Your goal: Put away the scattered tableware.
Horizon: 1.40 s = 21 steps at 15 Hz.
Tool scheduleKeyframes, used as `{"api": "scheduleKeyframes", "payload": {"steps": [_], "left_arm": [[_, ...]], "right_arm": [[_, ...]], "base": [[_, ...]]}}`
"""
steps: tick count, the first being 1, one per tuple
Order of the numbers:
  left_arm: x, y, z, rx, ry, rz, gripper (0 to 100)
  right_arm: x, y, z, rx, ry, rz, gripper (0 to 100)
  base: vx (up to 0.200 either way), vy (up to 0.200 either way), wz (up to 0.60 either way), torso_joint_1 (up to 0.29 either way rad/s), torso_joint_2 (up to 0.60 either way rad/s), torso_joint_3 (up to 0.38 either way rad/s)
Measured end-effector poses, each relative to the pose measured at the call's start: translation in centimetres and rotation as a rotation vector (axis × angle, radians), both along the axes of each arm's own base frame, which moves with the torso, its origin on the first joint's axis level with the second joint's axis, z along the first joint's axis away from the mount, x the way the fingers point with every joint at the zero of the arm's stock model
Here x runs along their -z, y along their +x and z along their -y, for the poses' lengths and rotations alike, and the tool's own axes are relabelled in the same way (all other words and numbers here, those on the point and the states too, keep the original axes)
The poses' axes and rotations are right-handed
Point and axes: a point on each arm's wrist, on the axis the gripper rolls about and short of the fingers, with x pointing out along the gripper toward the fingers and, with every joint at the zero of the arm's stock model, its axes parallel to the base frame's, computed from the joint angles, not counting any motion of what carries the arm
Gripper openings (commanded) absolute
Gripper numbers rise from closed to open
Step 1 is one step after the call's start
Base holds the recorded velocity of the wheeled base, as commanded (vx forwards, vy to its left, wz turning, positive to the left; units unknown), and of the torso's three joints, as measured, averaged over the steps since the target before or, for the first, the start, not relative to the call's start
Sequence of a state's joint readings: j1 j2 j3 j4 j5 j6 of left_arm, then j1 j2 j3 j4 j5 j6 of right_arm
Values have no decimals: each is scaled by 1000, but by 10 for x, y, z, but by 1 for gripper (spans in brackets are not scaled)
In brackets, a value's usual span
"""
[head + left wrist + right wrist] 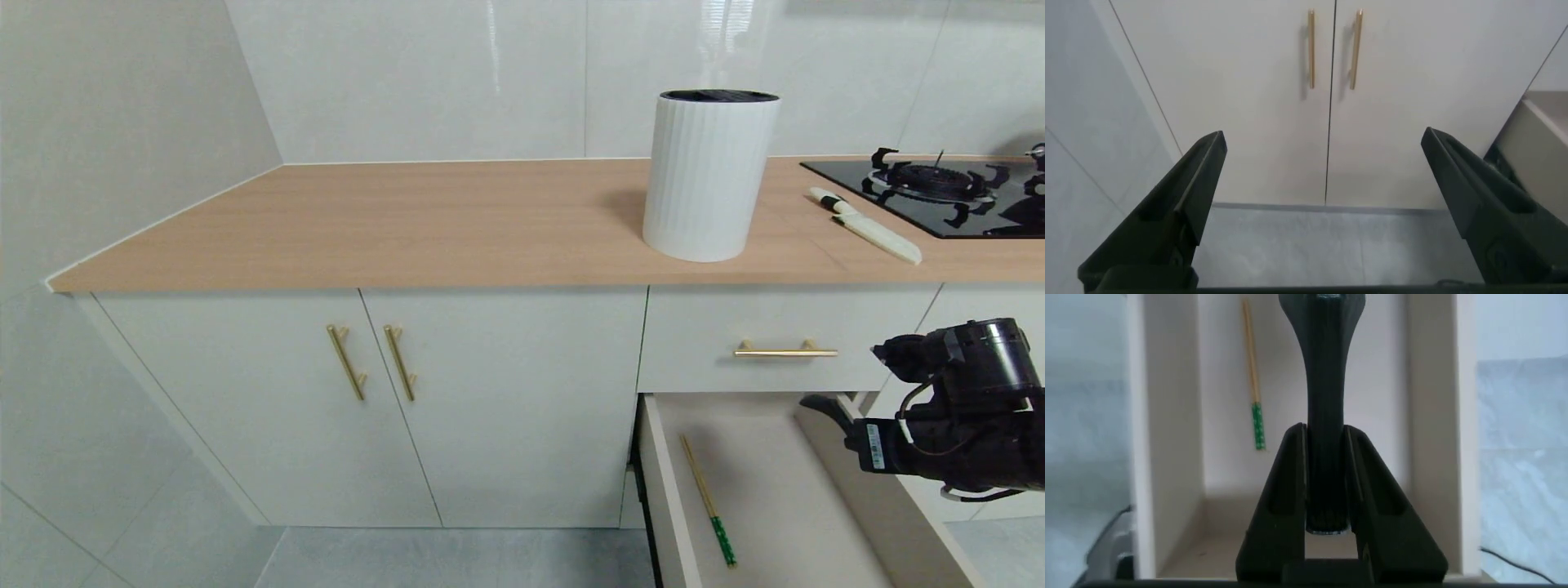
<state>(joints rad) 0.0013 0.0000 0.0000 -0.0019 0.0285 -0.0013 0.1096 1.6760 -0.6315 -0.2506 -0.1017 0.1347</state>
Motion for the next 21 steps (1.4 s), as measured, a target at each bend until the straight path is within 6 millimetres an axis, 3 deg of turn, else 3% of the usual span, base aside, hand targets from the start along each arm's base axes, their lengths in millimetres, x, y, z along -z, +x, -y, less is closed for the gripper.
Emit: {"api": "scheduleKeyframes", "payload": {"steps": [8, 17, 21], "left_arm": [[0, 0, 0, 0, 0, -1, 100], [0, 0, 0, 0, 0, 0, 100], [0, 0, 0, 0, 0, -1, 100]], "right_arm": [[22, 11, -1, 2, -7, -29, 0], [44, 16, -9, -4, -41, -83, 0], [67, 25, -15, -9, -66, -116, 0]], "base": [[0, 0, 0, -154, 440, 279], [0, 0, 0, -8, 33, 21], [0, 0, 0, 0, 0, 0]]}}
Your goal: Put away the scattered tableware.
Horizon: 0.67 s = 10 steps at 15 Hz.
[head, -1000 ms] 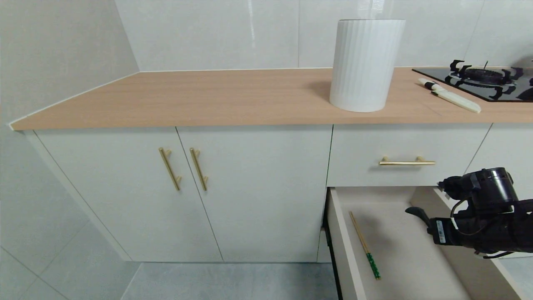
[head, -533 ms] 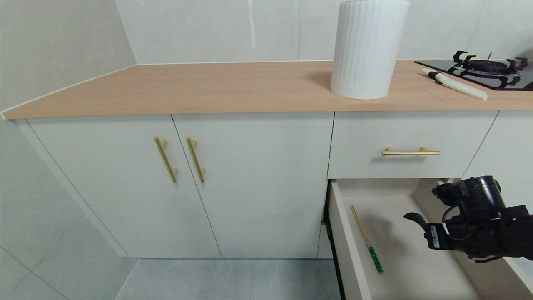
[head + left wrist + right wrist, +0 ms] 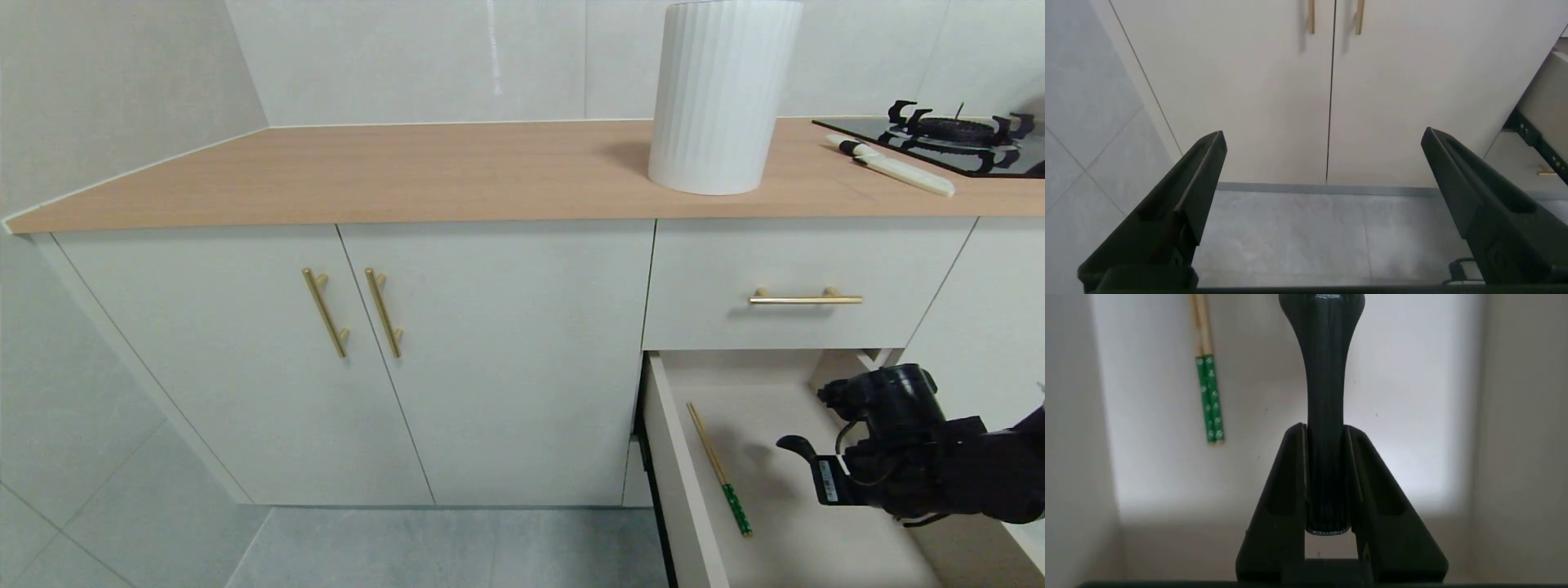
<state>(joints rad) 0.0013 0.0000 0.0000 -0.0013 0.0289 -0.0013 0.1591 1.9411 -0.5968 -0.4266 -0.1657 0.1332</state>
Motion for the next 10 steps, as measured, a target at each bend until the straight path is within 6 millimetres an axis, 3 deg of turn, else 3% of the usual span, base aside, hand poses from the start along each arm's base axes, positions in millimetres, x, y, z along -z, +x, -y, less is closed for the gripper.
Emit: {"api": "scheduleKeyframes", "payload": {"steps": [4, 10], "left_arm": [[0, 0, 0, 0, 0, 0, 100], [0, 0, 0, 0, 0, 0, 100]], "right_arm": [[37, 17, -3, 6, -1, 42, 0], [80, 22, -2, 2, -40, 12, 0]], "base": [[0, 0, 0, 0, 0, 0], [0, 0, 0, 0, 0, 0]]}}
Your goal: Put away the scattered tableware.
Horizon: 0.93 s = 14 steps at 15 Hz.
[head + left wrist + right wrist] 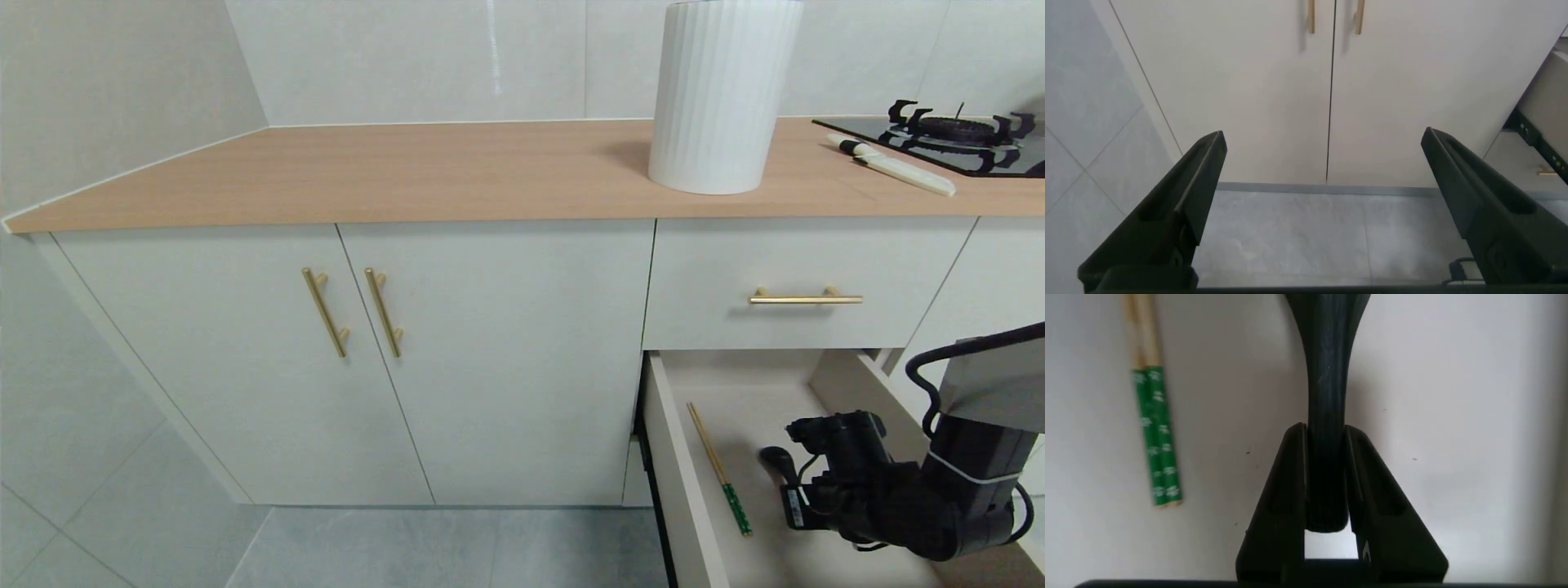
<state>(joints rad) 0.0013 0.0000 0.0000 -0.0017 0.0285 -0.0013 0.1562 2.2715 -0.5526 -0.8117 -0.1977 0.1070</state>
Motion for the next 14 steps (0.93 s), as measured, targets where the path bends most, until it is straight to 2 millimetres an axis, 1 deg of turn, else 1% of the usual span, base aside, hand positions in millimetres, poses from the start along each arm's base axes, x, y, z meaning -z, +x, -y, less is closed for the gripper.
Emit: {"api": "scheduleKeyframes", "payload": {"steps": [3, 7, 8, 12, 14], "left_arm": [[0, 0, 0, 0, 0, 0, 100], [0, 0, 0, 0, 0, 0, 100], [0, 0, 0, 0, 0, 0, 100], [0, 0, 0, 0, 0, 0, 100], [0, 0, 0, 0, 0, 0, 100]], "right_arm": [[7, 2, 2, 6, -1, 6, 0], [10, 4, 6, 21, 0, 11, 0], [10, 3, 6, 21, -1, 11, 100], [9, 3, 6, 21, -1, 14, 100], [-1, 2, 6, 22, 2, 39, 100]], "base": [[0, 0, 0, 0, 0, 0], [0, 0, 0, 0, 0, 0], [0, 0, 0, 0, 0, 0], [0, 0, 0, 0, 0, 0], [0, 0, 0, 0, 0, 0]]}}
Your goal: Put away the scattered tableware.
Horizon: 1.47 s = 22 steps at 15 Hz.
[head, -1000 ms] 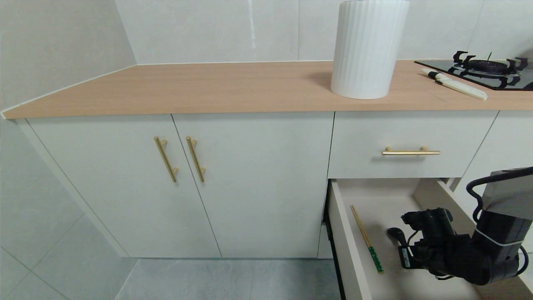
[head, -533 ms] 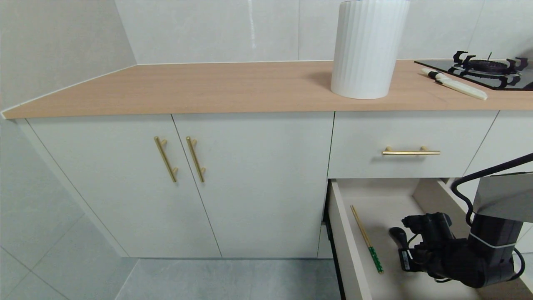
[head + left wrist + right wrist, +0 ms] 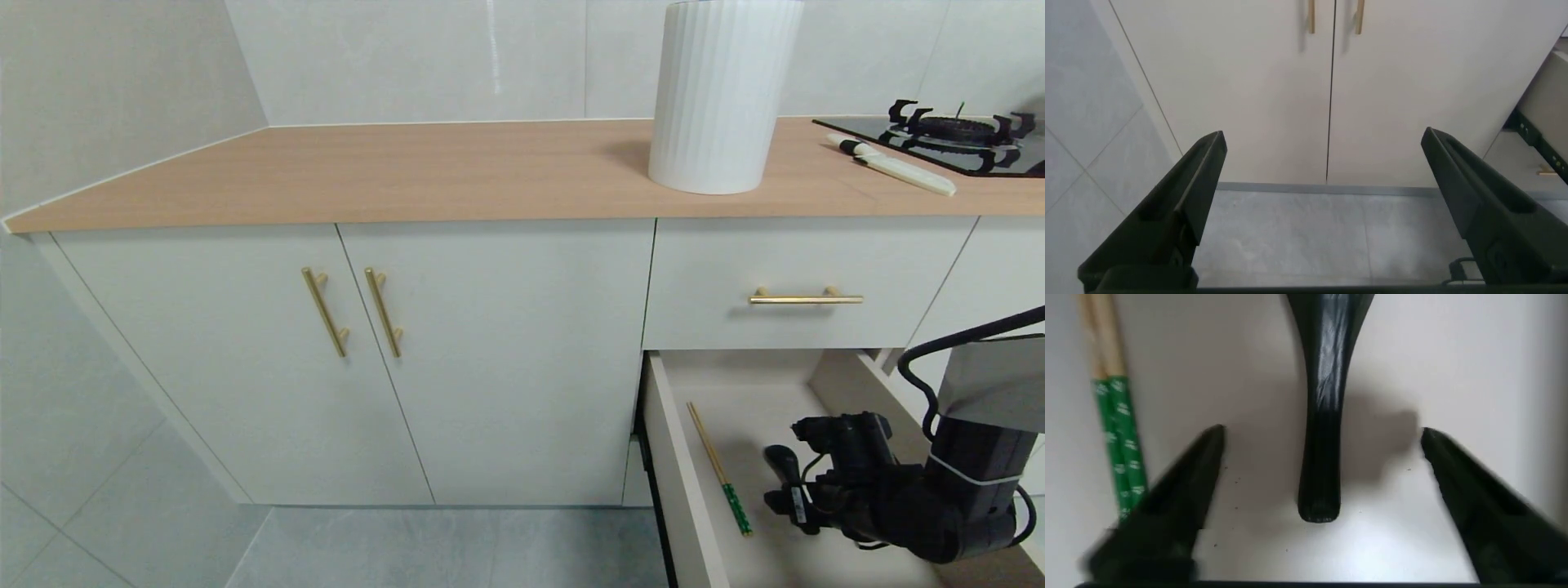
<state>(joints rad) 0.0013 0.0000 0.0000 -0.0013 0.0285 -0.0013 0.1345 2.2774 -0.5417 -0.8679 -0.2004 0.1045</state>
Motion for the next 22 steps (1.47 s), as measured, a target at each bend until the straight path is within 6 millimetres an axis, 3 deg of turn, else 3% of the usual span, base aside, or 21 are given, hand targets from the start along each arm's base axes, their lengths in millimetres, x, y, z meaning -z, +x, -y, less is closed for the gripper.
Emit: {"api": "scheduleKeyframes", "payload": {"steps": [6, 15, 18, 22], "left_arm": [[0, 0, 0, 0, 0, 0, 100], [0, 0, 0, 0, 1, 0, 100], [0, 0, 0, 0, 0, 0, 100], [0, 0, 0, 0, 0, 0, 100]], "right_arm": [[-69, -18, 3, -11, 8, 145, 100], [-178, -83, 8, -59, 28, 22, 100], [-196, -93, 2, -92, 35, 77, 100], [-199, -101, 0, -107, 30, 53, 100]], "base": [[0, 0, 0, 0, 0, 0], [0, 0, 0, 0, 0, 0], [-200, 0, 0, 4, 5, 2], [-200, 0, 0, 2, 2, 6]]}}
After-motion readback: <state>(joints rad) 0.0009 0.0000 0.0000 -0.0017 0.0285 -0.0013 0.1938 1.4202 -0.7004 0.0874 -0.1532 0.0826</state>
